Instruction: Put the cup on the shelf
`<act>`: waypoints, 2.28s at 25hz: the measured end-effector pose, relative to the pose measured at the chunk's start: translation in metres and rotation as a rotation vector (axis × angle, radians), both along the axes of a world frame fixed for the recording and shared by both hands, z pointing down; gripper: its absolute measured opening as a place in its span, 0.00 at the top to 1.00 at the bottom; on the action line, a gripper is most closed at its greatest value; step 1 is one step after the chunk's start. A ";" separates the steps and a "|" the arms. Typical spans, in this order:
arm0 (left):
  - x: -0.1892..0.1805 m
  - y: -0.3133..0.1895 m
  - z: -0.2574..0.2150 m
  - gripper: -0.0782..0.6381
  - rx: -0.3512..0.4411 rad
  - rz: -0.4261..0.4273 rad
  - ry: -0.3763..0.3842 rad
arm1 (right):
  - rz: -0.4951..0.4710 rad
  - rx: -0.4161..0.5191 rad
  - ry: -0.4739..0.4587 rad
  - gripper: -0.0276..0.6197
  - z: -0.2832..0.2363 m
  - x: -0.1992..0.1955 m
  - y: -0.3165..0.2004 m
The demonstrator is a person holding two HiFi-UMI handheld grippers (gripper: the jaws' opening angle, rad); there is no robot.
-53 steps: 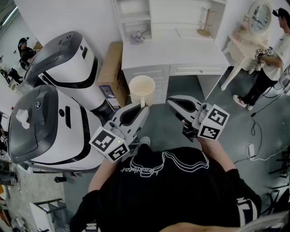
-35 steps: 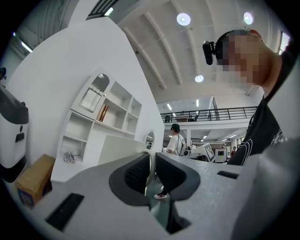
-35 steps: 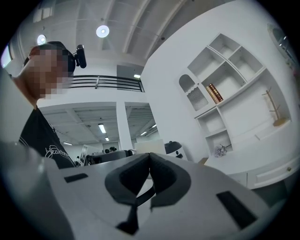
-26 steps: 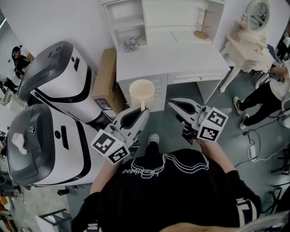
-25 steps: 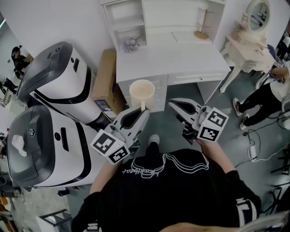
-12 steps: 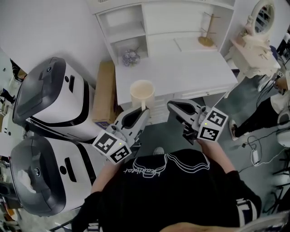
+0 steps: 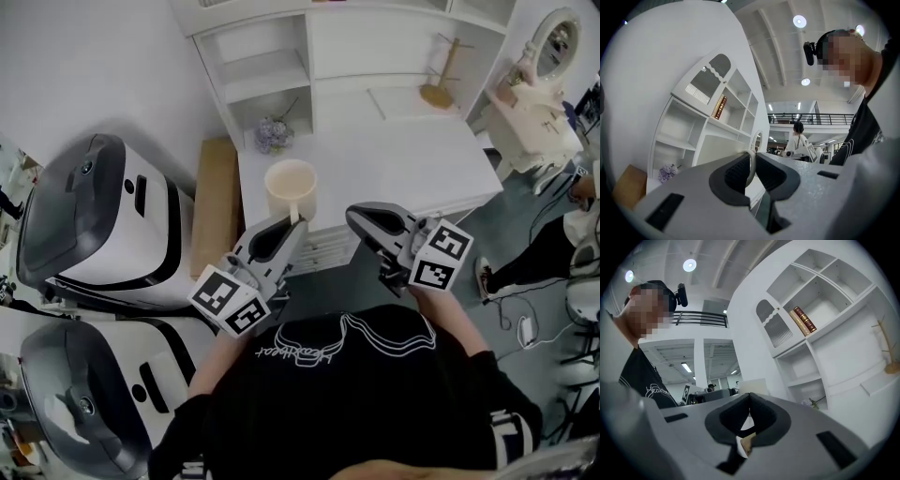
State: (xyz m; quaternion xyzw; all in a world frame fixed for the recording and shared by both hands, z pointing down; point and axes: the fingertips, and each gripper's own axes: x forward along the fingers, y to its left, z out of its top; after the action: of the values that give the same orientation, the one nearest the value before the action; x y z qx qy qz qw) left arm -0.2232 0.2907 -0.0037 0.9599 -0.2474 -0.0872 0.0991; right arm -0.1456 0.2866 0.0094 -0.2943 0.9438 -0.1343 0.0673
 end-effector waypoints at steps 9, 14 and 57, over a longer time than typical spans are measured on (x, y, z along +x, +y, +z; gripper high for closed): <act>-0.003 -0.035 0.012 0.83 -0.022 -0.024 -0.004 | -0.011 -0.030 0.001 0.95 0.015 -0.001 -0.028; 0.001 -0.056 0.012 0.83 -0.014 -0.040 -0.014 | -0.028 -0.025 -0.013 0.95 0.015 0.002 -0.050; 0.008 -0.363 0.024 0.83 -0.011 -0.293 -0.043 | -0.205 -0.107 -0.016 0.95 0.042 0.020 -0.314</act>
State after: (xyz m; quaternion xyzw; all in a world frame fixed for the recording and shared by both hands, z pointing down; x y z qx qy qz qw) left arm -0.2155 -0.0720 0.0207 0.9146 -0.3872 -0.0789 0.0854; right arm -0.1254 -0.0278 0.0517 -0.1982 0.9600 -0.1928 0.0450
